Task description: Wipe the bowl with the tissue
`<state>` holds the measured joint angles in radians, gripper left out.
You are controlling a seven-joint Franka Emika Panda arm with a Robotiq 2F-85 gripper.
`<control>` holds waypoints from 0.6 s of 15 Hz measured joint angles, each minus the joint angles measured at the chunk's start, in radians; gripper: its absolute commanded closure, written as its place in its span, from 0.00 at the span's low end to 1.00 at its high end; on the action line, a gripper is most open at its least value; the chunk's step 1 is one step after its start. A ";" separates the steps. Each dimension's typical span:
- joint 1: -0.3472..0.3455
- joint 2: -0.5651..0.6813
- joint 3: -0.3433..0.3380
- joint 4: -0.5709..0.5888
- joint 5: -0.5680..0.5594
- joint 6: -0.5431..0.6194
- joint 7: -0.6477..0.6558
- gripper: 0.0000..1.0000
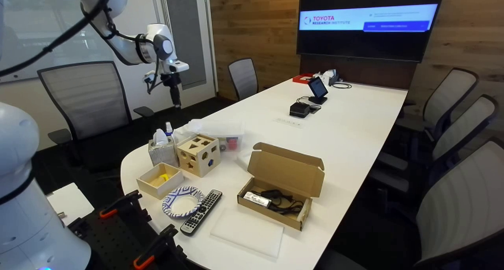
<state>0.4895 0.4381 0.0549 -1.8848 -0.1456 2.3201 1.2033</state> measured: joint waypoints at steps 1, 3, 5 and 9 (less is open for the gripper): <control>-0.001 -0.036 0.000 -0.040 -0.003 0.005 0.023 0.00; -0.009 -0.110 0.004 -0.124 -0.007 0.017 0.066 0.00; -0.020 -0.177 0.012 -0.203 -0.012 0.029 0.103 0.00; -0.054 -0.288 0.043 -0.339 -0.021 0.057 0.165 0.00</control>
<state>0.4353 0.1498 0.0977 -2.2241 -0.1662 2.3766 1.3687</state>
